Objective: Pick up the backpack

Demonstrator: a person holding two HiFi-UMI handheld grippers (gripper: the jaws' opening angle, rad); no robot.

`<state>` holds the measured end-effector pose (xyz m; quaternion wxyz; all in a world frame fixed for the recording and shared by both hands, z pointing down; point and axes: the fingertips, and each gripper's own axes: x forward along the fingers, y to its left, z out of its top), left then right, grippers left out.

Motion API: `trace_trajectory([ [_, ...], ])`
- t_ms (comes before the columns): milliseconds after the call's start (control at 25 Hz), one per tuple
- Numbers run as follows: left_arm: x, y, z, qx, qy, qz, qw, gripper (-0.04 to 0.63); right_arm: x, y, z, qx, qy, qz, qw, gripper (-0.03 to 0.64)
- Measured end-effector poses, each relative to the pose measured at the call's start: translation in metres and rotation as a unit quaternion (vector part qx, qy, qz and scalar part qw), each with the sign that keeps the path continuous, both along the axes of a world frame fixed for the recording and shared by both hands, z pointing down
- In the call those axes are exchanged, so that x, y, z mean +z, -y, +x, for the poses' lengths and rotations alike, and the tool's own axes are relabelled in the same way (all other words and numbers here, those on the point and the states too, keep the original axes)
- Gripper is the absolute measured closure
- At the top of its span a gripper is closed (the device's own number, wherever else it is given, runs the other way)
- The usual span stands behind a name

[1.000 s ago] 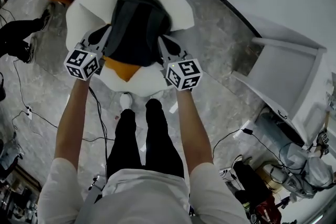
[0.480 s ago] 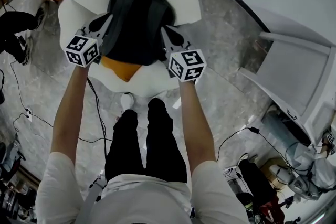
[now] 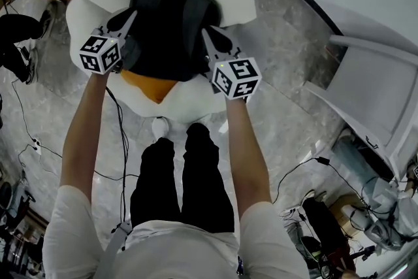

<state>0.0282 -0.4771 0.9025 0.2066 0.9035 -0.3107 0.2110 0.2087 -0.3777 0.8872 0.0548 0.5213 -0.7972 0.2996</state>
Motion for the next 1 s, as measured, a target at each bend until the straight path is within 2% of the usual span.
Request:
trace_trajectory([
  [120, 0.01, 0.008, 0.002, 0.015, 0.002, -0.006, 0.9999, 0.526, 0.008, 0.004, -0.003, -0.001, 0.001, 0.001, 1.0, 0.604],
  [240, 0.019, 0.012, 0.003, 0.027, 0.001, -0.019, 0.9995, 0.464, 0.018, 0.006, -0.007, -0.006, 0.005, -0.007, 1.0, 0.558],
  [320, 0.024, 0.013, 0.004, 0.035, -0.003, -0.028, 0.999, 0.449, 0.024, 0.008, -0.009, -0.006, 0.005, -0.014, 1.0, 0.524],
  [400, 0.028, 0.012, 0.007, 0.046, -0.003, -0.033, 0.9984, 0.446, 0.029, 0.01, -0.009, -0.005, 0.009, -0.019, 1.0, 0.48],
  [520, 0.034, 0.01, 0.013, 0.062, 0.001, -0.035, 0.9974, 0.446, 0.037, 0.014, -0.012, -0.007, 0.021, -0.027, 0.999, 0.455],
  [1000, 0.048, 0.014, 0.02, 0.081, -0.008, -0.05, 0.9954, 0.448, 0.056, 0.037, -0.033, -0.021, 0.042, -0.031, 0.998, 0.449],
])
